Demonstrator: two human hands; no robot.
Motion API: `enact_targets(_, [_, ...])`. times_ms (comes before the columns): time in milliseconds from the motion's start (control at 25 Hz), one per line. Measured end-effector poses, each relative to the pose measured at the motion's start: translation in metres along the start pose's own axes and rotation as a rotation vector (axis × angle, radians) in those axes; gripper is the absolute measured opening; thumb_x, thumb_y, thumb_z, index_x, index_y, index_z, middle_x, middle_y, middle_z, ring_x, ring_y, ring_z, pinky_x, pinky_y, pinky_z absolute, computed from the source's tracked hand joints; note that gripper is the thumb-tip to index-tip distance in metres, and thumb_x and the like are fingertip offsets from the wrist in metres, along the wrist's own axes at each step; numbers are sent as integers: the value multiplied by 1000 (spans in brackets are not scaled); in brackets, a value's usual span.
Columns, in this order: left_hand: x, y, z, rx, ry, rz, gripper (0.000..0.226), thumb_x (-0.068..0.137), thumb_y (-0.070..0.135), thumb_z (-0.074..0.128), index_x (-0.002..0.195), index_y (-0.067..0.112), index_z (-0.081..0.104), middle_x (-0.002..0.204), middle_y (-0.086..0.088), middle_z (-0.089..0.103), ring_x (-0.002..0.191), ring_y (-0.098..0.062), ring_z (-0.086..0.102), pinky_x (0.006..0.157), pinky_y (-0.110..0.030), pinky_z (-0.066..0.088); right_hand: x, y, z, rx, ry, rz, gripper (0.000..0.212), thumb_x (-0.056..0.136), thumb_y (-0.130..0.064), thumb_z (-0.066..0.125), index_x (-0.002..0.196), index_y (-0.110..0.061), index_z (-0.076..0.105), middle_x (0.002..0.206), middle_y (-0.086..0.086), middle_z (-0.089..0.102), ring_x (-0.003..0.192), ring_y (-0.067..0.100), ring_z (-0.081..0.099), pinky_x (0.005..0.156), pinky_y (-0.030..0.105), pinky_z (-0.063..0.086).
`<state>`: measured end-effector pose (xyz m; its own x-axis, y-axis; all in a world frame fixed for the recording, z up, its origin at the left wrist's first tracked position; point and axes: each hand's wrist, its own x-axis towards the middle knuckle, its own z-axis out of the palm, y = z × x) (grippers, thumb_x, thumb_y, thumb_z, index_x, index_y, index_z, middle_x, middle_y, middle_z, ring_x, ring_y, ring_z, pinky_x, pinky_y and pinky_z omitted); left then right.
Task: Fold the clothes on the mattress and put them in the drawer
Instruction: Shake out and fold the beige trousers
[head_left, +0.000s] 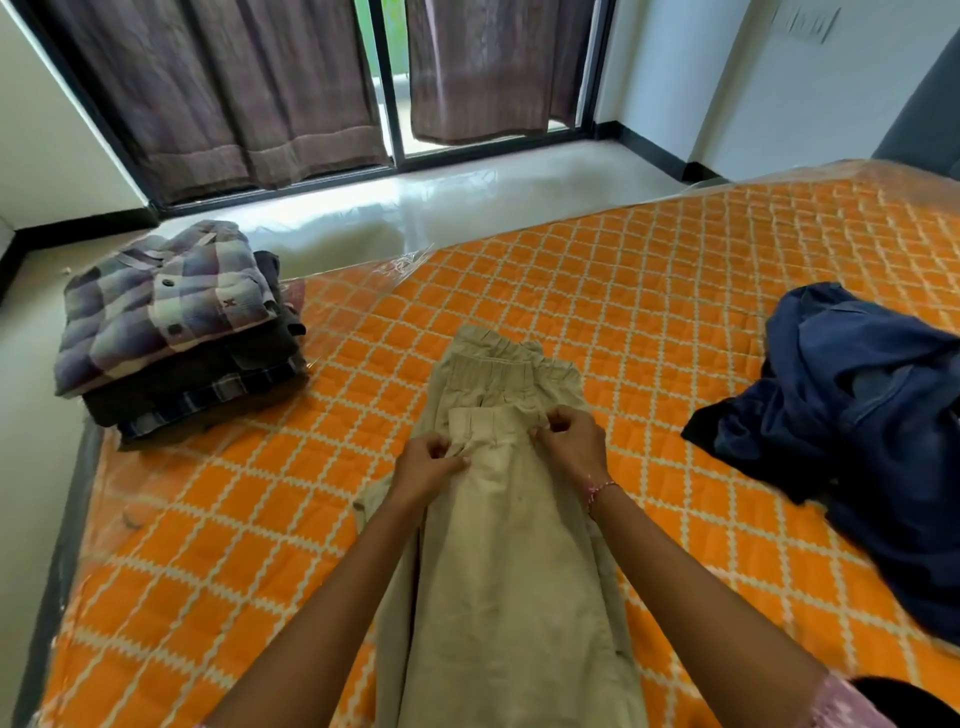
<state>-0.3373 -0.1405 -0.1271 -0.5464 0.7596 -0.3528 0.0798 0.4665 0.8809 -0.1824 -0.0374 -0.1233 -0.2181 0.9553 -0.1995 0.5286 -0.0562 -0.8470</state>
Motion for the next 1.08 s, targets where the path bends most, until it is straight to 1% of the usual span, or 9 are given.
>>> enact_targets(160, [29, 38, -8, 107, 251, 294, 11, 82, 9, 68, 76, 8, 59, 69, -1, 56, 63, -14, 48, 57, -23, 35, 40, -34, -2, 233, 85, -59, 10, 81, -12, 69, 74, -19, 68, 78, 5, 68, 76, 18, 60, 72, 37, 50])
enact_targets(240, [51, 48, -3, 216, 300, 232, 7, 85, 12, 66, 84, 6, 63, 82, -9, 64, 74, -21, 56, 59, -27, 36, 55, -42, 5, 176, 79, 17, 5, 83, -12, 66, 88, -13, 69, 95, 11, 70, 83, 21, 59, 75, 35, 48])
enact_targets(320, [67, 41, 7, 360, 283, 66, 9, 89, 14, 61, 92, 6, 61, 101, -16, 65, 91, -31, 59, 64, -30, 36, 58, -31, 17, 39, 34, 146, 25, 86, -17, 63, 108, -6, 62, 108, 10, 64, 97, 27, 58, 75, 30, 42])
enact_targets(440, [74, 30, 12, 369, 188, -96, 26, 93, 21, 54, 113, 4, 54, 117, -18, 59, 103, -35, 56, 69, -33, 39, 56, -16, 21, 61, -60, 258, 17, 82, -24, 66, 81, -7, 64, 80, 5, 62, 87, 27, 60, 60, 31, 39])
enact_targets(680, [73, 45, 26, 337, 300, 212, 30, 91, 21, 59, 118, 8, 60, 118, -12, 64, 109, -31, 58, 79, -37, 46, 60, -15, 4, 211, 211, 112, 13, 87, -17, 62, 92, -7, 69, 93, 9, 68, 81, 21, 58, 59, 27, 37])
enact_targets(800, [66, 38, 41, 720, 380, 258, 43, 93, 20, 53, 134, 13, 46, 137, -13, 49, 124, -31, 48, 94, -42, 41, 55, -2, 10, -192, 268, 79, 32, 93, -22, 55, 123, -12, 59, 124, 12, 59, 113, 31, 54, 79, 34, 43])
enact_targets(880, [55, 24, 50, 977, 412, 511, 47, 90, 19, 44, 136, 16, 49, 143, -13, 45, 130, -30, 45, 102, -44, 34, 42, 9, 31, -464, 253, -228, 46, 96, -32, 40, 139, -17, 46, 145, 11, 43, 135, 30, 36, 103, 42, 35])
enact_targets(960, [49, 6, 56, 1130, 247, 639, 49, 87, 28, 36, 130, 19, 57, 143, -11, 48, 132, -29, 46, 107, -45, 25, 34, 19, 47, -611, 96, -430, 63, 92, -47, 13, 147, -23, 33, 157, 8, 22, 146, 25, 16, 115, 45, 17])
enact_targets(1080, [59, -15, 44, 1229, 23, 502, 58, 91, 49, 24, 138, 26, 50, 150, -3, 38, 139, -29, 35, 108, -48, 17, 45, 38, 42, -844, -49, -432, 79, 78, -60, -10, 151, -34, 4, 160, -1, -7, 146, 14, -14, 115, 49, -1])
